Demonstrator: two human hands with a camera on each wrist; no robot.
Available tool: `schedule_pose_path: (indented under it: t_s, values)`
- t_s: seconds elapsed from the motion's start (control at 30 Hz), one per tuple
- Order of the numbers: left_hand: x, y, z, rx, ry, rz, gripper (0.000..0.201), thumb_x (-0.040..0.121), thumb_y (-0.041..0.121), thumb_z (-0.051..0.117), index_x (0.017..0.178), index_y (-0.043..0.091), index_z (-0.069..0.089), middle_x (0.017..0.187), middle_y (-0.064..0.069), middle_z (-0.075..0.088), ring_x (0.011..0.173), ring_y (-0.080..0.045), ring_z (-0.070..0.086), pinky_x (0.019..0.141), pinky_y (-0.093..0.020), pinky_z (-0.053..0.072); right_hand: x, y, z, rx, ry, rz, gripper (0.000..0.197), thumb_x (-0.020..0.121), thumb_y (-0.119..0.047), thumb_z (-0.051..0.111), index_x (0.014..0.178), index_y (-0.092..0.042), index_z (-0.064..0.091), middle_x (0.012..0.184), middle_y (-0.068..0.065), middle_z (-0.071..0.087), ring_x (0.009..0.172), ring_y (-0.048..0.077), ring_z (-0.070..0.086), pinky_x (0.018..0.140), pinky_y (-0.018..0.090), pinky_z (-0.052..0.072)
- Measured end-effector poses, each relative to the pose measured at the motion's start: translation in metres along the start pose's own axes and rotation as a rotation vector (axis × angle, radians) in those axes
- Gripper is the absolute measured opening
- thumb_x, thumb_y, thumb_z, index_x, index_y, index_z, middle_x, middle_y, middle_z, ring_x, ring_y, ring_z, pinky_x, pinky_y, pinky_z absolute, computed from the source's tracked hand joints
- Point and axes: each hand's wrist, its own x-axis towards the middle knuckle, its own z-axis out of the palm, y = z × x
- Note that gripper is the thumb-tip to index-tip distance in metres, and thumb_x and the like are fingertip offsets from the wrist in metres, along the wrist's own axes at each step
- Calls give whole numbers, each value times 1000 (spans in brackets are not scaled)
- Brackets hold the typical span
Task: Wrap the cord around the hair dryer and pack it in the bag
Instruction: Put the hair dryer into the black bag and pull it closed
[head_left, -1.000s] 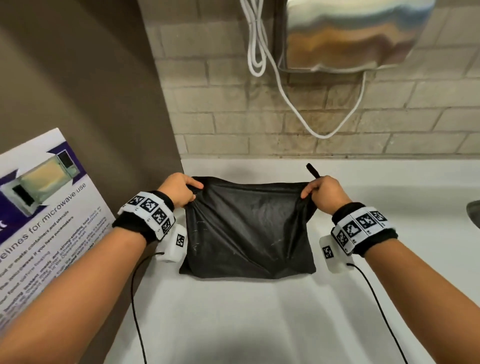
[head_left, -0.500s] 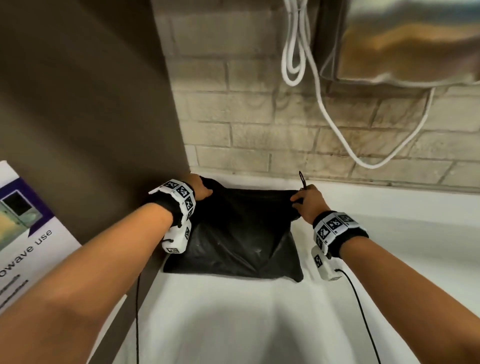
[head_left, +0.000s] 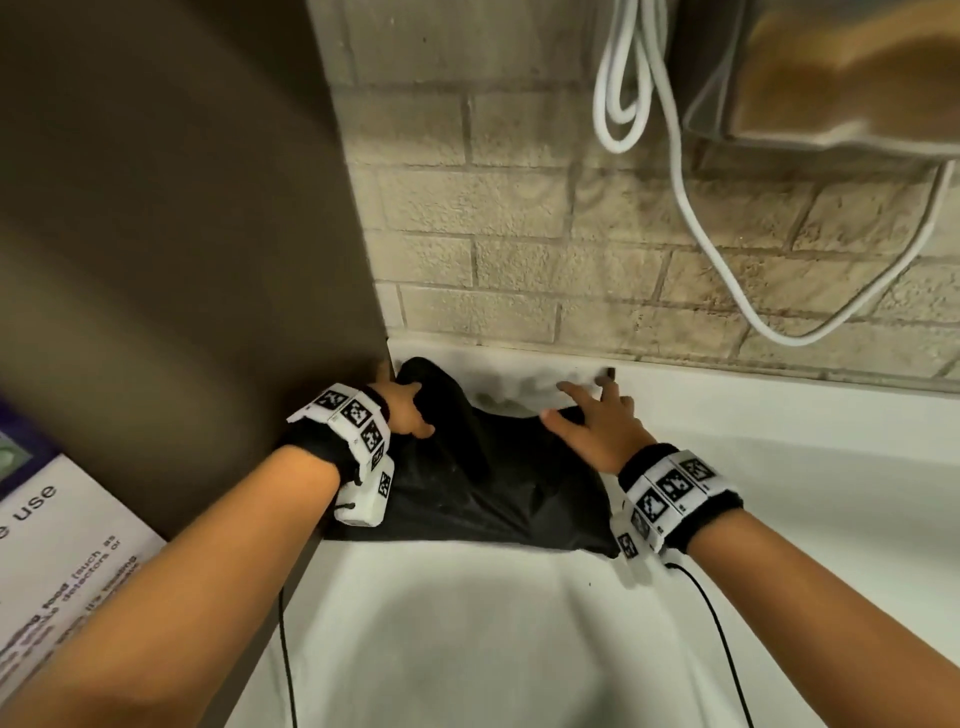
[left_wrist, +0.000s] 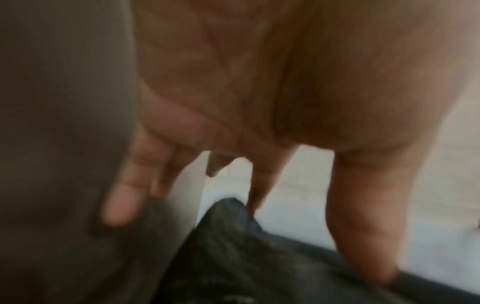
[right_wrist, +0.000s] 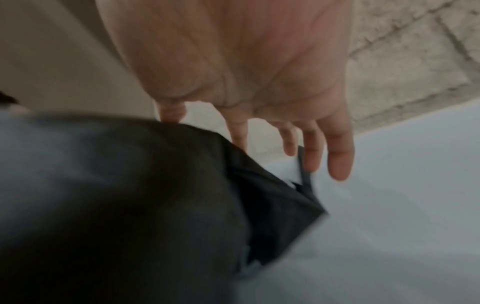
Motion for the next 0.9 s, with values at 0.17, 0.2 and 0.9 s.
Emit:
schedule_pose_path:
  t_s: [0.17, 0.2, 0.9]
  values:
    - [-29, 8, 33, 169, -93, 112, 77, 89, 45, 51, 148, 26, 6, 157, -11, -2, 142, -31, 17, 112, -35, 24, -38, -9, 19, -314, -230, -237, 79, 71, -55, 66, 138, -46, 24, 152, 2, 8, 137, 34, 7, 113, 49, 18]
    - [-31, 10, 42, 198, -119, 108, 79, 89, 43, 52, 148, 25, 4, 157, -10, -5, 141, -31, 20, 111, -36, 27, -40, -8, 24, -321, -281, -218, 83, 72, -52, 66, 140, -44, 20, 152, 4, 11, 136, 36, 8, 113, 49, 19]
    - [-6, -7, 65, 69, -32, 58, 77, 91, 10, 45, 147, 31, -4, 155, -3, -21, 137, -32, 30, 107, -39, 38, -22, -1, 44, -235, -96, -145, 70, 85, -31, 58, 143, -21, 21, 145, 10, 29, 134, 32, 23, 111, 39, 27]
